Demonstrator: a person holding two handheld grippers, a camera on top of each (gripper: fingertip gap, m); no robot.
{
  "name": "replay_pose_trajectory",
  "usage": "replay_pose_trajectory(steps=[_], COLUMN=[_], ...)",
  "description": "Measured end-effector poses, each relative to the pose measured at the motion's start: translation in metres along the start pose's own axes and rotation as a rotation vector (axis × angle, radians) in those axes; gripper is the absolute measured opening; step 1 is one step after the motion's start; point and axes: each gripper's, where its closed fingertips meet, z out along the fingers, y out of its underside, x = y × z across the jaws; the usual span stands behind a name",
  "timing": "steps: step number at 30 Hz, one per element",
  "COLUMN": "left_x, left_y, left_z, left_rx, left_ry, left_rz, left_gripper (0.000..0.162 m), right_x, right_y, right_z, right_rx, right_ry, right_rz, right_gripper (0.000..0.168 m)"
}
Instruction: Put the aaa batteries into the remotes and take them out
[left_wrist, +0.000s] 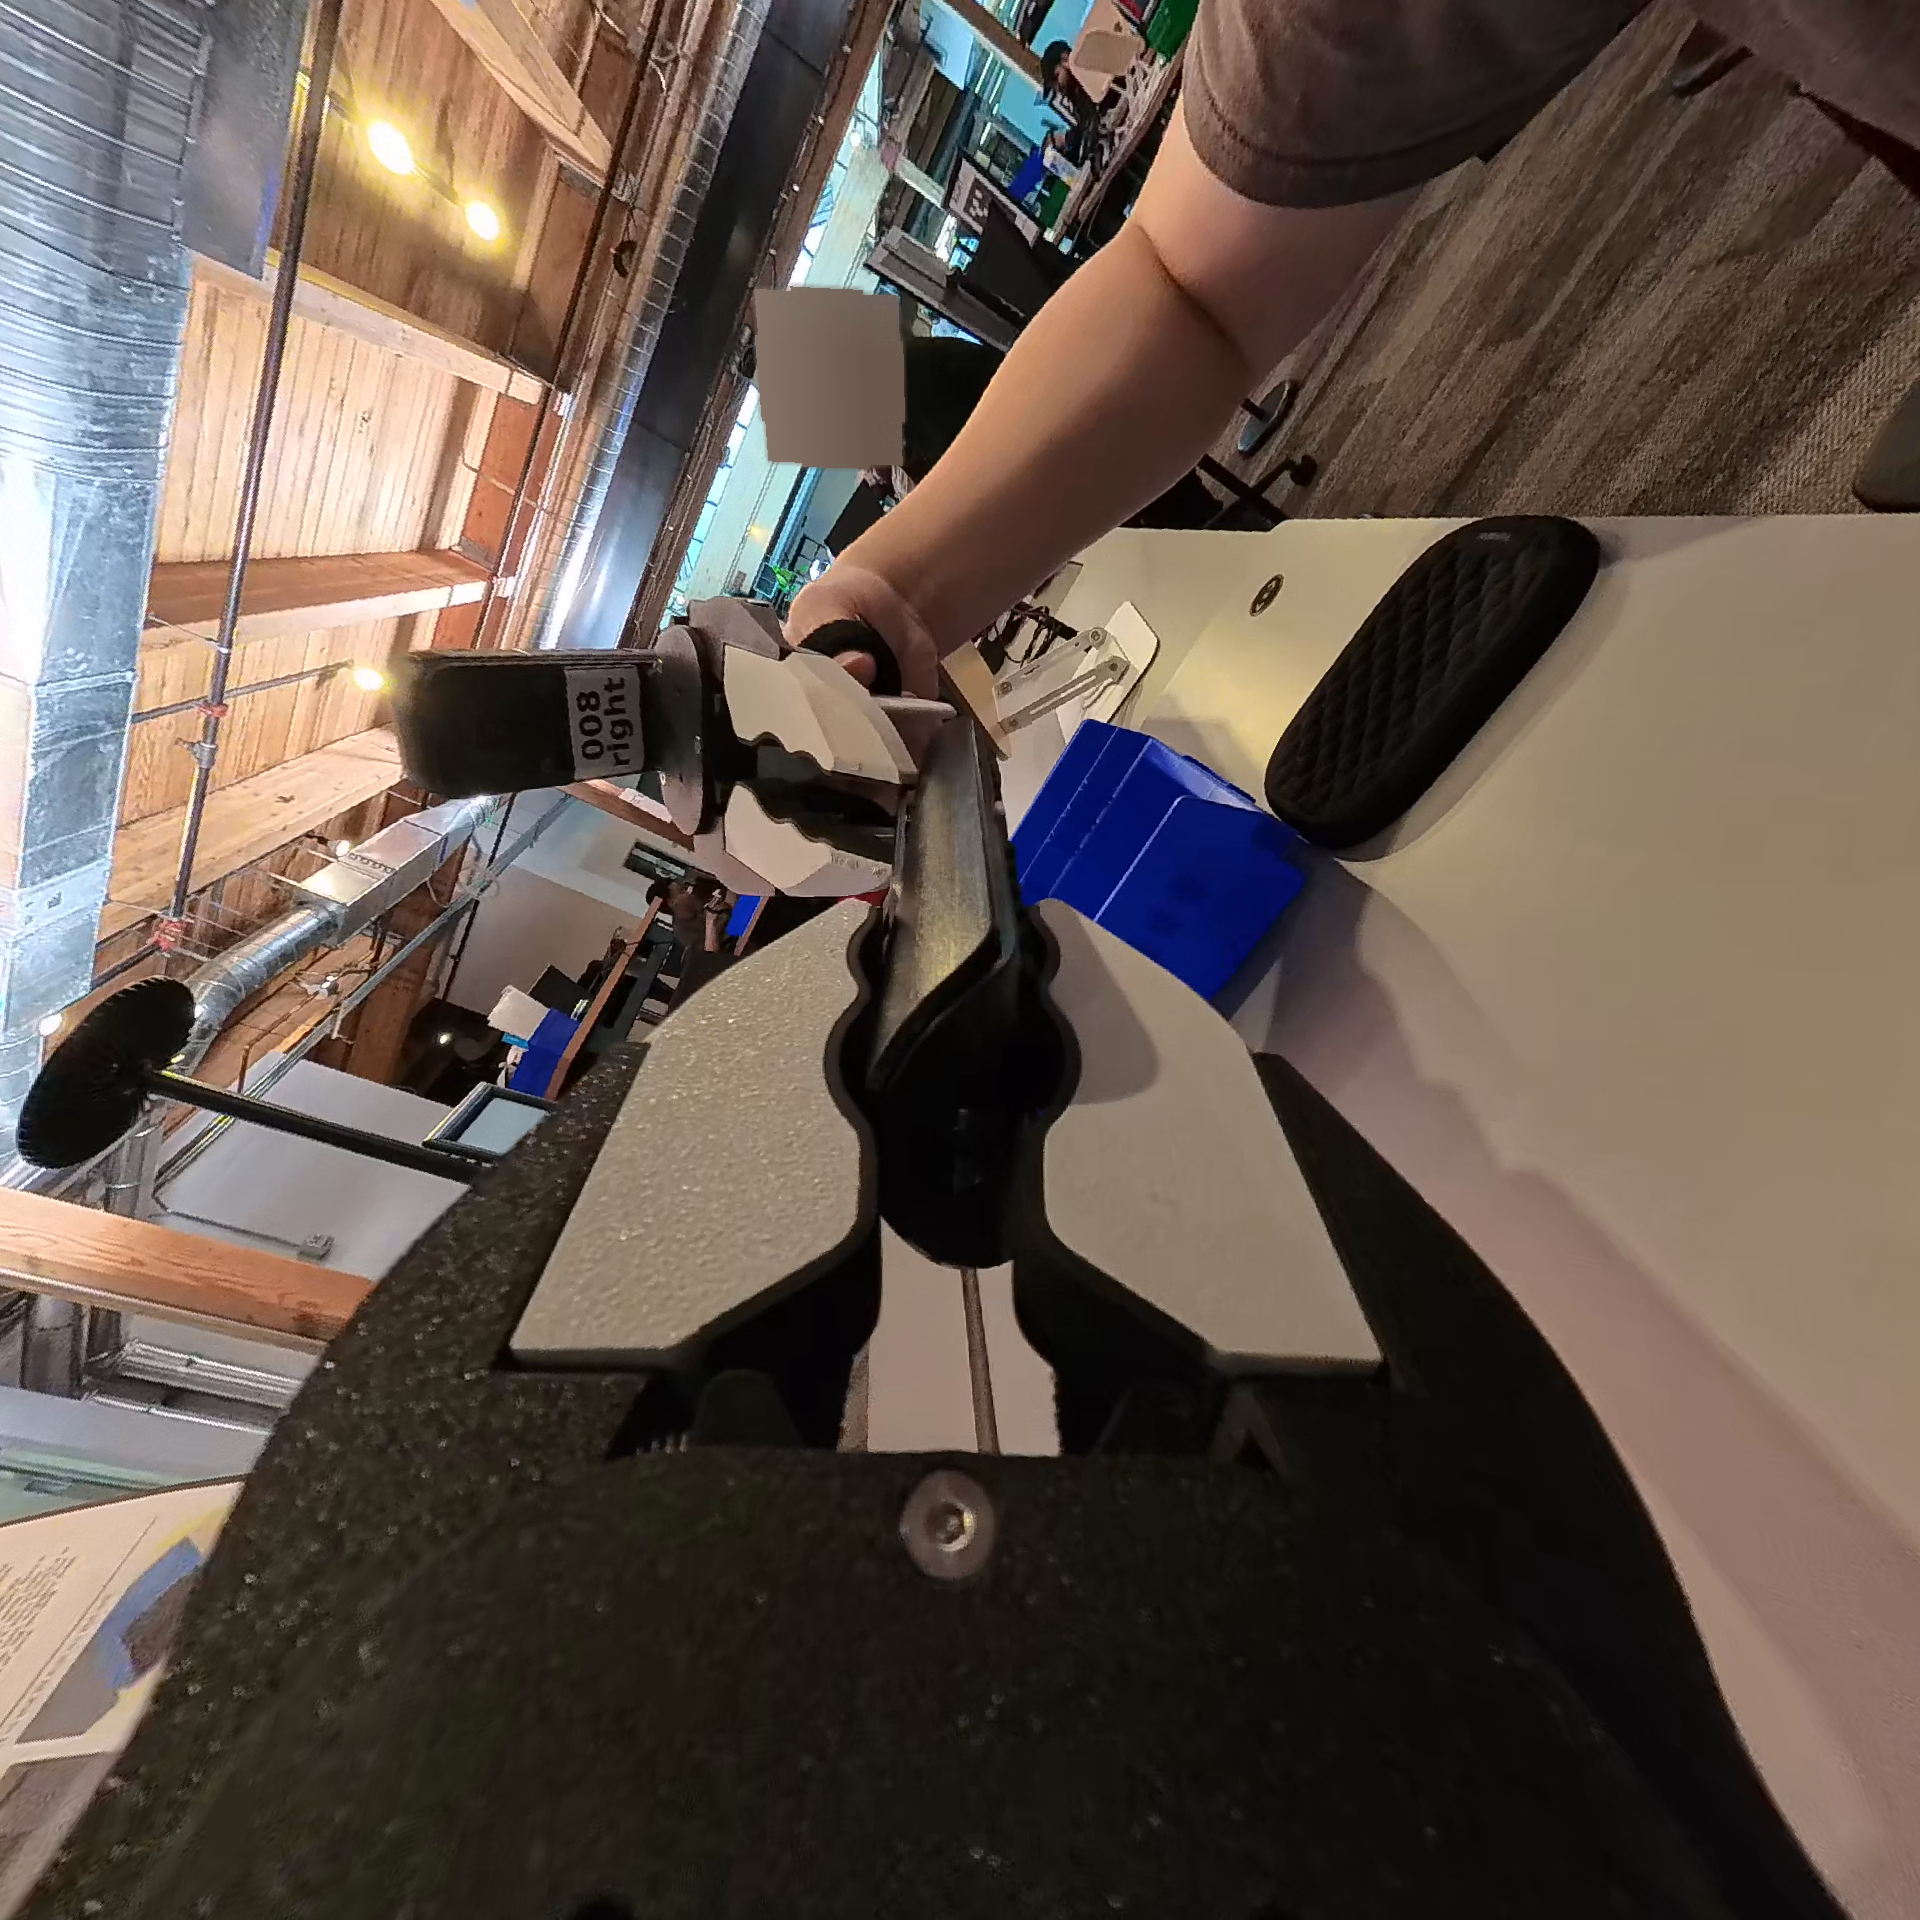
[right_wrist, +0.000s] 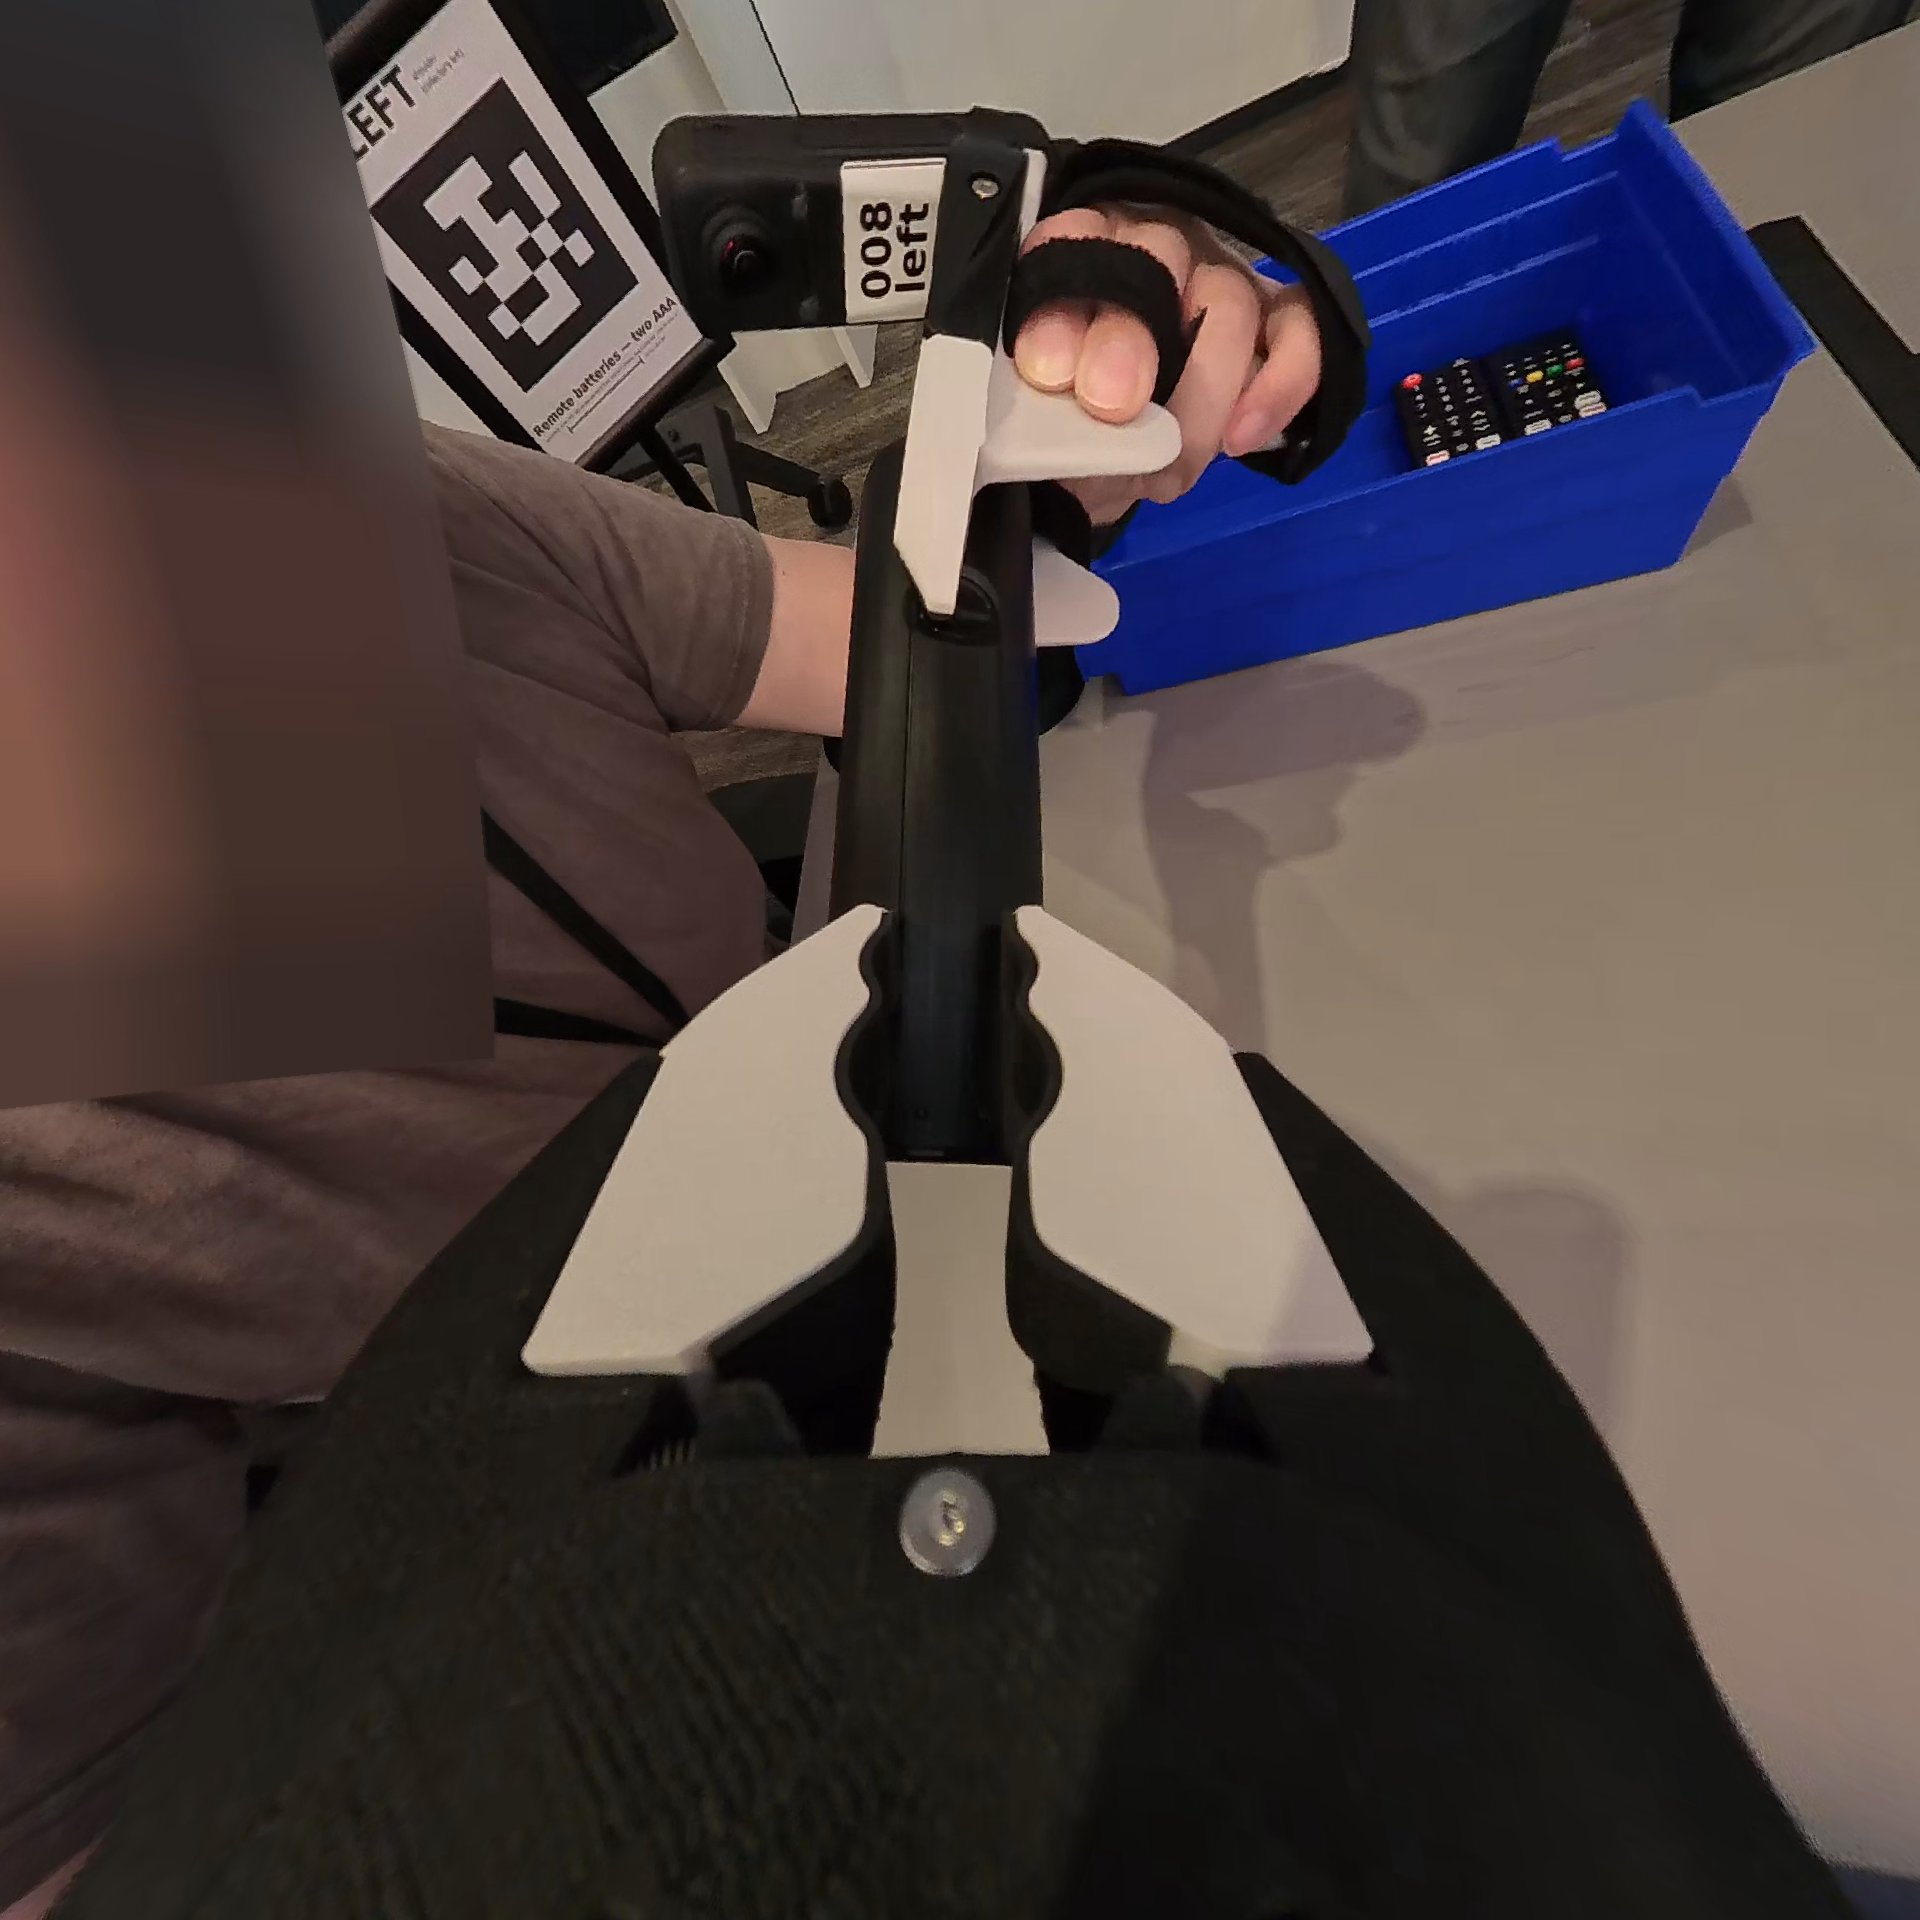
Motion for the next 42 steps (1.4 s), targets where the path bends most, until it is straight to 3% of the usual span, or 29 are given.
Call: replay_pose_trajectory(steps=[23,24,26,28,31,36,42], left_x=[-0.003,0.000,-0.010,-0.013,-0.012,-0.006,-0.003], left_y=[-0.004,-0.002,-0.002,-0.010,-0.007,-0.011,-0.021], left_z=[-0.002,-0.002,-0.008,-0.013,-0.012,-0.010,-0.009], left_rx=[0.004,-0.008,-0.003,0.047,0.012,0.023,0.039], left_ry=[-0.010,0.010,-0.046,-0.049,-0.048,-0.023,-0.009], left_rz=[-0.021,-0.037,-0.022,-0.054,-0.008,0.017,0.045], left_gripper=[0.025,0.024,0.024,0.024,0.024,0.024,0.024], right_x=[-0.005,-0.004,0.004,0.000,0.002,0.000,-0.008], right_y=[-0.009,-0.010,-0.010,-0.013,-0.016,-0.020,-0.008], right_z=[-0.005,-0.008,-0.017,-0.019,-0.019,-0.012,-0.001], right_rx=[-0.020,-0.021,-0.029,-0.012,-0.009,-0.002,-0.095], right_ry=[0.017,0.026,0.080,0.030,0.063,0.052,-0.021], right_rz=[0.002,0.014,0.029,0.070,-0.005,-0.101,-0.088], right_gripper=[0.019,0.000,0.000,0.001,0.001,0.028,0.030])
